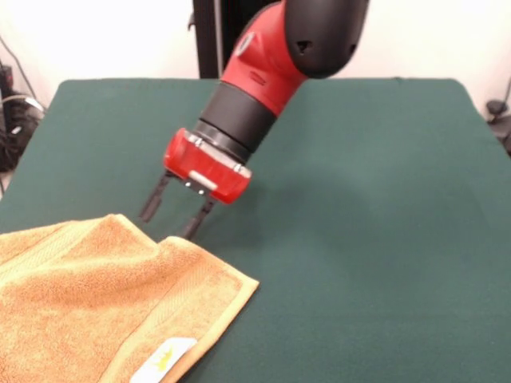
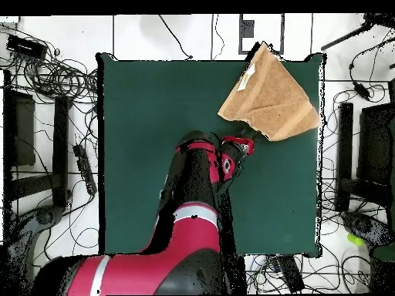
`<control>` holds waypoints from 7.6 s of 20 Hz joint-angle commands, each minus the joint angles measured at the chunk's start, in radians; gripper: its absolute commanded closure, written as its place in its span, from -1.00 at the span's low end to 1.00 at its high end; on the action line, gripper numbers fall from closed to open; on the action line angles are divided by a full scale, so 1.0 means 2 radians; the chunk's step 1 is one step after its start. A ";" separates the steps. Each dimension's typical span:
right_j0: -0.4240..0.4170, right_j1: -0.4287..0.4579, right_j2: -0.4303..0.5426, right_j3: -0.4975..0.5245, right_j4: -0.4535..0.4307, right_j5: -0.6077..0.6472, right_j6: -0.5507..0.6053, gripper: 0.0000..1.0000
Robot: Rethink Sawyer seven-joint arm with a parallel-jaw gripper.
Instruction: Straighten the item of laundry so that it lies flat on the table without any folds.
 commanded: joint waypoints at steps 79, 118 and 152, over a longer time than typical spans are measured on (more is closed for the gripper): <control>0.075 0.046 0.031 0.054 0.156 0.020 -0.065 1.00; 0.153 -0.008 0.040 0.134 0.332 0.023 -0.023 1.00; 0.090 -0.202 0.110 0.238 0.511 0.112 -0.191 -1.00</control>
